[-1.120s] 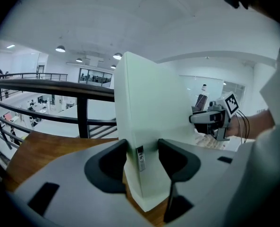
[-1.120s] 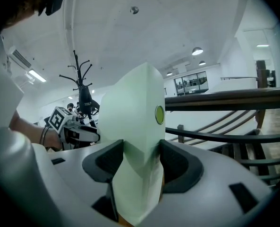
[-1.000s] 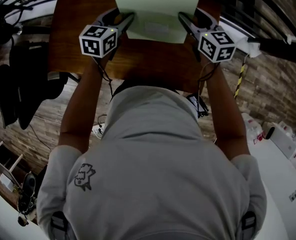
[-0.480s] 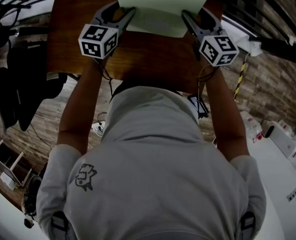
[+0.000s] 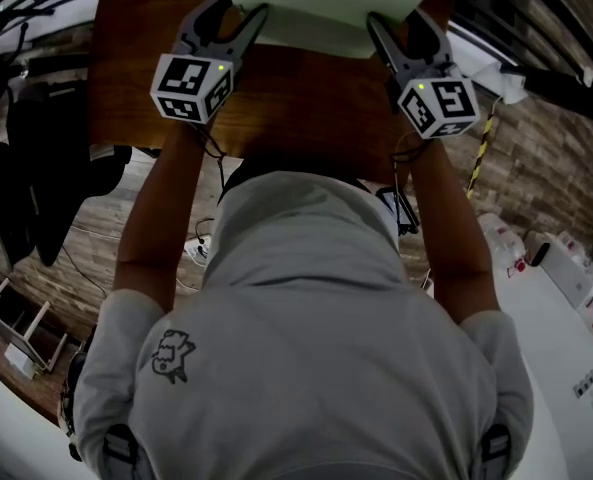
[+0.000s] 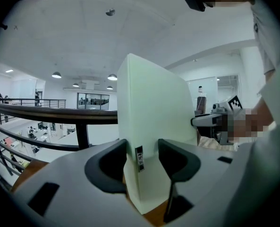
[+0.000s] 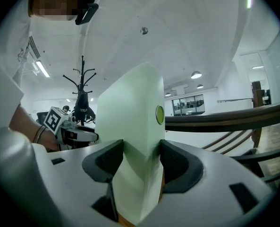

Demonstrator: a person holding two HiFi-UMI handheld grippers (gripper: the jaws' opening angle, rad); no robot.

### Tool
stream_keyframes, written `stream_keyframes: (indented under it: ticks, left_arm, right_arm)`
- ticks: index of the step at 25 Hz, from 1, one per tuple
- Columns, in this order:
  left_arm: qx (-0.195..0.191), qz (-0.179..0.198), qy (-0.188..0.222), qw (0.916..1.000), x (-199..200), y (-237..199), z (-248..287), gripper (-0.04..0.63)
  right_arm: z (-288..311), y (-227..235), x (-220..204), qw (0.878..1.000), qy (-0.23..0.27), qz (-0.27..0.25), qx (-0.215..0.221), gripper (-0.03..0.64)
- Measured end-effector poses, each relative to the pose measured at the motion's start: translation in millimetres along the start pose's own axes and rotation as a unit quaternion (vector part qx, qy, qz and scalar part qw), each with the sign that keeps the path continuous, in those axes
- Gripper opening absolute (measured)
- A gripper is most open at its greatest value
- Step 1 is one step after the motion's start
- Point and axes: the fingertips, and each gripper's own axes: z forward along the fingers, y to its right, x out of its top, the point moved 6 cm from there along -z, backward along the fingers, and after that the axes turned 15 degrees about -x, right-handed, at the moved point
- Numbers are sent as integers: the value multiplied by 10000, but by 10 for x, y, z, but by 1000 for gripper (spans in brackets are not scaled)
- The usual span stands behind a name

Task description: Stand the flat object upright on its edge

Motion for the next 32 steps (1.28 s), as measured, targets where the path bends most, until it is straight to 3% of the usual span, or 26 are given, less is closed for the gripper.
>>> stream_keyframes:
  ticks: [8, 18, 32]
  left_arm:
    - [118, 292, 217, 9993, -24, -98, -33, 209]
    - [130, 606, 195, 9979, -183, -147, 60, 209]
    - [157, 577, -19, 9982, -585, -205, 182, 210]
  right_arm:
    - [98, -72, -16, 9993, 215, -292, -34, 239]
    - [143, -41, -238, 9982, 223, -529, -148, 239]
    - [259, -7, -701, 9984, -77, -519, -199, 239]
